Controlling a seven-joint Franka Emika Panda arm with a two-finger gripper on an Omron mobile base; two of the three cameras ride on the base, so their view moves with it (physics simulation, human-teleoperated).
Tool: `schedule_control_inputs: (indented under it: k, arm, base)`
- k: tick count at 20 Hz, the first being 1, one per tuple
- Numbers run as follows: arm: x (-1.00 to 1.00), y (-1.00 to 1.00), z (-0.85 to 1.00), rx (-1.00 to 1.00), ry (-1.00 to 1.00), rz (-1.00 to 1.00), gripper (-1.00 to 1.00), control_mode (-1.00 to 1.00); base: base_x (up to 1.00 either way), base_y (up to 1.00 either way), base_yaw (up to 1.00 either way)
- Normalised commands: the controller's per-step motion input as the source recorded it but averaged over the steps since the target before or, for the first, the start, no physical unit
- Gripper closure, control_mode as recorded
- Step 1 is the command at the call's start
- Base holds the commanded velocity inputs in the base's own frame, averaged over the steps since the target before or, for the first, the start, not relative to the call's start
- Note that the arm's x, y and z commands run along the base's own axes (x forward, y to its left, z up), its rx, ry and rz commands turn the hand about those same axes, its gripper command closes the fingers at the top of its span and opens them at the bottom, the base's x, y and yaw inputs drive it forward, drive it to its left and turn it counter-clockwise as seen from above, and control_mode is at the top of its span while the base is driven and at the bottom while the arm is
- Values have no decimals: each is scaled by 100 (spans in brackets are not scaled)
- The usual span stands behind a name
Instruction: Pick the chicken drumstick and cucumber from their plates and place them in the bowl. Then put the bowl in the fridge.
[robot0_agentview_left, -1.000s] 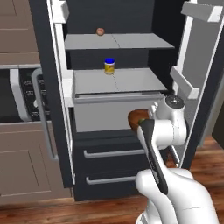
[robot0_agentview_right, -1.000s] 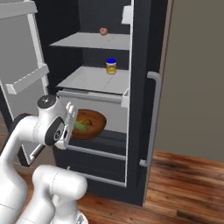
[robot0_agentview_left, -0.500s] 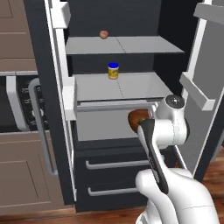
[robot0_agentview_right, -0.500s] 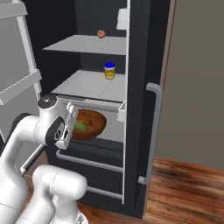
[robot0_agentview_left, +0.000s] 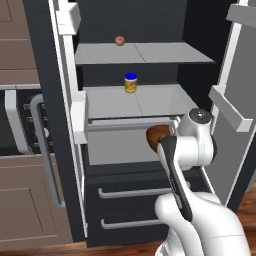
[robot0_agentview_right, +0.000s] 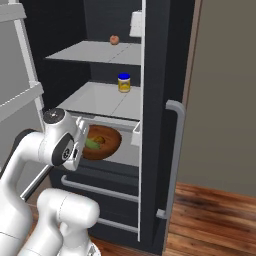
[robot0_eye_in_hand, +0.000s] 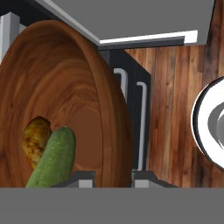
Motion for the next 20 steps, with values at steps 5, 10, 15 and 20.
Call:
schedule_control_inputs:
  k: [5, 10, 15, 20]
  arm:
    - [0, 0, 0, 0, 0, 0, 100, 100]
    - [0, 0, 0, 0, 0, 0, 100, 100]
    - [0, 0, 0, 0, 0, 0, 100, -100]
    - [-1, 0, 0, 0, 0, 0, 100, -100]
  base:
    - [0, 0, 0]
    - [0, 0, 0]
    - [0, 0, 0]
    - [0, 0, 0]
